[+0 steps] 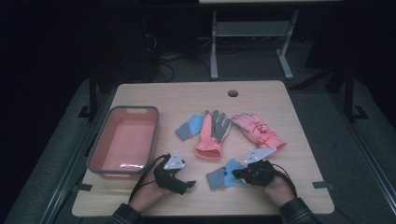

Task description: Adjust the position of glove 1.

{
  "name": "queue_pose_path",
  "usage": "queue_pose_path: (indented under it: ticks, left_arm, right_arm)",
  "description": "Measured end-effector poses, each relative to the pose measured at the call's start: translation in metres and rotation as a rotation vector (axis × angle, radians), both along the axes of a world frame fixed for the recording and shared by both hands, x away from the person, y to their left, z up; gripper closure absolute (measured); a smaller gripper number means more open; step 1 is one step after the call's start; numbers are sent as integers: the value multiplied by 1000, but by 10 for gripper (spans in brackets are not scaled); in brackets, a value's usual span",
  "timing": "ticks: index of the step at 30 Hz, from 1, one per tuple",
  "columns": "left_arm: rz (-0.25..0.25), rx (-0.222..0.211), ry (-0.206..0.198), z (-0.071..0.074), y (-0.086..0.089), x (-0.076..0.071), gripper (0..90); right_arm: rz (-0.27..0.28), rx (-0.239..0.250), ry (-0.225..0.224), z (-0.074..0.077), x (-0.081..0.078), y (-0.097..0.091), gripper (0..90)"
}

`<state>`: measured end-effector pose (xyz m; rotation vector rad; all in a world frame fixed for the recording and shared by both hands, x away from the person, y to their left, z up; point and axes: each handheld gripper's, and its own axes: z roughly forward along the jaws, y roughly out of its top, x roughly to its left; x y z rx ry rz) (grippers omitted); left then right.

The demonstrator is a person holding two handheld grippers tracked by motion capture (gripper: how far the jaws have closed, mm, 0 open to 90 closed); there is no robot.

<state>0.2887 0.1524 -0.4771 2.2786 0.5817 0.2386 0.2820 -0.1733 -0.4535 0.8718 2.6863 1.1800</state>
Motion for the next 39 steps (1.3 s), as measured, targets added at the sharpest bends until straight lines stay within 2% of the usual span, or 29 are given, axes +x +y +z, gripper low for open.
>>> queue_pose_path:
  ticks: [2, 6, 12, 15, 19, 25, 27, 31, 39]
  left_arm:
    - [4, 0, -1, 0, 0, 0, 123]
    - [8, 10, 3, 1, -1, 0, 124]
    - [11, 46, 15, 5, -4, 0, 138]
    - [10, 49, 17, 7, -4, 0, 156]
    - [12, 42, 29, 11, -5, 2, 159]
    - [22, 18, 51, 20, -8, 4, 207]
    - [29, -1, 55, 24, -9, 6, 224]
    - [50, -18, 64, 31, -9, 11, 249]
    - [99, -22, 50, 49, -14, 24, 333]
  right_arm:
    - [-31, 3, -12, 1, 1, -9, 772]
    - [-106, 6, -41, 2, 1, -27, 549]
    - [-186, -23, -71, -5, 0, -52, 348]
    - [-191, -38, -82, -10, 0, -61, 280]
    - [-197, -40, -67, -17, -1, -67, 215]
    - [-213, -42, -88, -22, 1, -65, 148]
    - [-212, -51, -81, -24, 1, -65, 140]
    - [-208, -60, -96, -27, 2, -64, 133]
    - [-202, -48, -103, -28, 2, -65, 129]
